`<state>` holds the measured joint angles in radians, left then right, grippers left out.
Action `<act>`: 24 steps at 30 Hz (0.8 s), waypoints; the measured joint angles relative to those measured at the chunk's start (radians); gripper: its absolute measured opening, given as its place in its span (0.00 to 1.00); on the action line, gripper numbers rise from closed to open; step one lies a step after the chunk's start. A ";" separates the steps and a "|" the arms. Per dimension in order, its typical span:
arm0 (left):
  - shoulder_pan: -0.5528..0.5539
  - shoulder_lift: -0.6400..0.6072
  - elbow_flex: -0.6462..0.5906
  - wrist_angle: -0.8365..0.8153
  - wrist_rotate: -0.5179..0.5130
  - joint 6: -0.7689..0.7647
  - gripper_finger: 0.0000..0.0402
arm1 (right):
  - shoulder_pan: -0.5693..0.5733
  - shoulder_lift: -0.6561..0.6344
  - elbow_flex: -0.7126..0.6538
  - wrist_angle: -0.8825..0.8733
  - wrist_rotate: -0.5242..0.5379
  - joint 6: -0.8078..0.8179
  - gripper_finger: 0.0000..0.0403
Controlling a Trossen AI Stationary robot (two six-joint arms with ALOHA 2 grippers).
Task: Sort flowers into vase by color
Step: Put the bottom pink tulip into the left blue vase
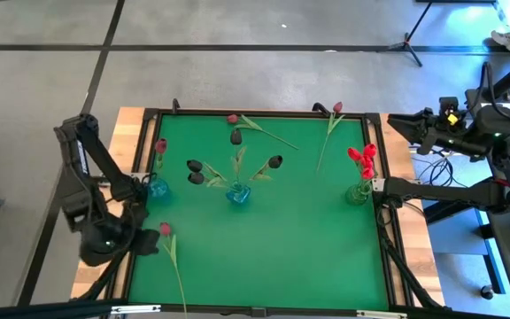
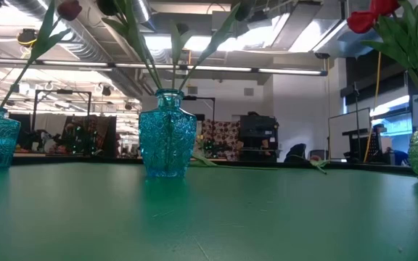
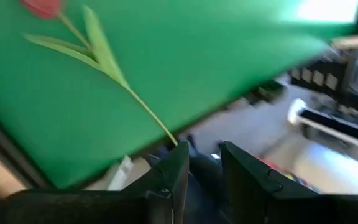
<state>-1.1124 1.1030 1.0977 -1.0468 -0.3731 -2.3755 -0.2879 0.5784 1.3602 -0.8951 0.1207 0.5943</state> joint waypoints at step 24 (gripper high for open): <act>0.190 0.157 0.000 -0.282 0.236 0.090 0.23 | 0.000 0.000 0.000 -0.030 0.028 0.002 0.41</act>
<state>-0.9227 1.2599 1.0981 -1.3290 -0.1375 -2.2854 -0.2880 0.5789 1.3602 -0.9253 0.1488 0.5964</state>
